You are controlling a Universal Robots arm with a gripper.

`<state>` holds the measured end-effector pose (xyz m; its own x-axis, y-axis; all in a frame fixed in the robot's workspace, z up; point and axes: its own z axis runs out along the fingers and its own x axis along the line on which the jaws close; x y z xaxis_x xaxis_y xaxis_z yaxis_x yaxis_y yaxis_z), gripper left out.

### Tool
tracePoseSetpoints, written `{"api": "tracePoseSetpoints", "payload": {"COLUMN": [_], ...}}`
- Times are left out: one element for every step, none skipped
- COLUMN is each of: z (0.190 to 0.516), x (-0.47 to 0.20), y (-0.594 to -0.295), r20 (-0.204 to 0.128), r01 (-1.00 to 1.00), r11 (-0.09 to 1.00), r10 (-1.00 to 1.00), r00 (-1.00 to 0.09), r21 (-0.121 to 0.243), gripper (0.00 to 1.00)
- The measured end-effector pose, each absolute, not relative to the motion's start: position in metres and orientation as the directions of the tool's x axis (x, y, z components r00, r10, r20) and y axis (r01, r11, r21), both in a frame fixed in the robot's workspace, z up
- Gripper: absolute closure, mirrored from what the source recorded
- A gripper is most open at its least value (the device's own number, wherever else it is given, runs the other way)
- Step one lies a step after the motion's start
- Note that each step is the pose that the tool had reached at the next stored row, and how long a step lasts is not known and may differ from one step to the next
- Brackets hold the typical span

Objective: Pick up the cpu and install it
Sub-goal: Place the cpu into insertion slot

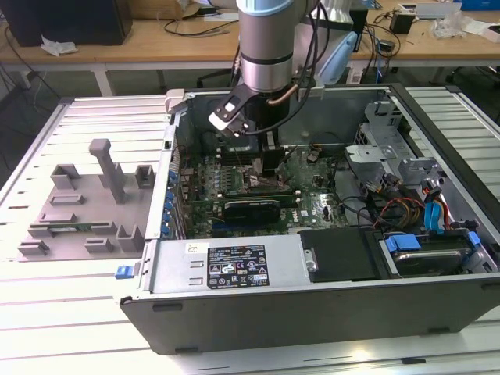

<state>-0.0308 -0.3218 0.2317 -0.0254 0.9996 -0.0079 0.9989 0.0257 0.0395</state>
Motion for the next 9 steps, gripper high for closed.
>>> {"api": "tracePoseSetpoints", "payload": {"z": [0.2311,0.2309,0.2308,0.2309,0.2309,0.2309,0.2301,0.2288,0.2274], "x": [-0.0308,-0.0308,-0.0308,-0.0308,-0.0308,-0.0308,-0.0308,-0.0309,-0.0309], "y": [-0.3213,-0.3211,-0.3211,-0.3211,-0.3211,-0.3211,-0.321,-0.3209,-0.3208], "r20": [-0.013,-0.017,-0.02,-0.021,-0.021,-0.021,-0.022,-0.025,-0.027], "r01": [0.999,0.999,0.999,0.999,0.999,0.999,0.999,0.999,0.999], "r11": [0.027,0.028,0.028,0.028,0.028,0.028,0.028,0.028,0.028], "r10": [1.0,0.999,0.999,0.999,0.999,0.999,0.999,0.999,0.999], "r00": [-0.027,-0.027,-0.027,-0.027,-0.027,-0.027,-0.027,-0.027,-0.027], "r21": [0.038,0.037,0.037,0.037,0.037,0.037,0.037,0.037,0.037], "gripper": [0.45,0.45,0.45,0.45,0.45,0.45,0.45,0.45,0.45]}}
